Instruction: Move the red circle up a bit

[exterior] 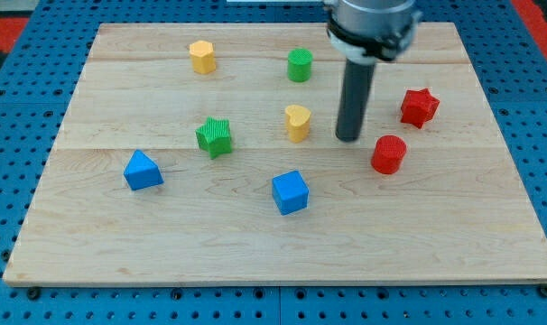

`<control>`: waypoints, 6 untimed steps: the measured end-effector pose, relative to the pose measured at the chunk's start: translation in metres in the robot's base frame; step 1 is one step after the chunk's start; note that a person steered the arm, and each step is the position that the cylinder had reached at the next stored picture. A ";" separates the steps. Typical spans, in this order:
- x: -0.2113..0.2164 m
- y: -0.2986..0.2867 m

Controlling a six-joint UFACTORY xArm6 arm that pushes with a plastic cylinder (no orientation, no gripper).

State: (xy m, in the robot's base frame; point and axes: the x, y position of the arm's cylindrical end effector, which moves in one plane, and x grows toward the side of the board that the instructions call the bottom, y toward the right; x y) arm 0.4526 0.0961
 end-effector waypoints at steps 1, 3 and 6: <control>0.022 0.029; 0.005 0.104; -0.001 0.157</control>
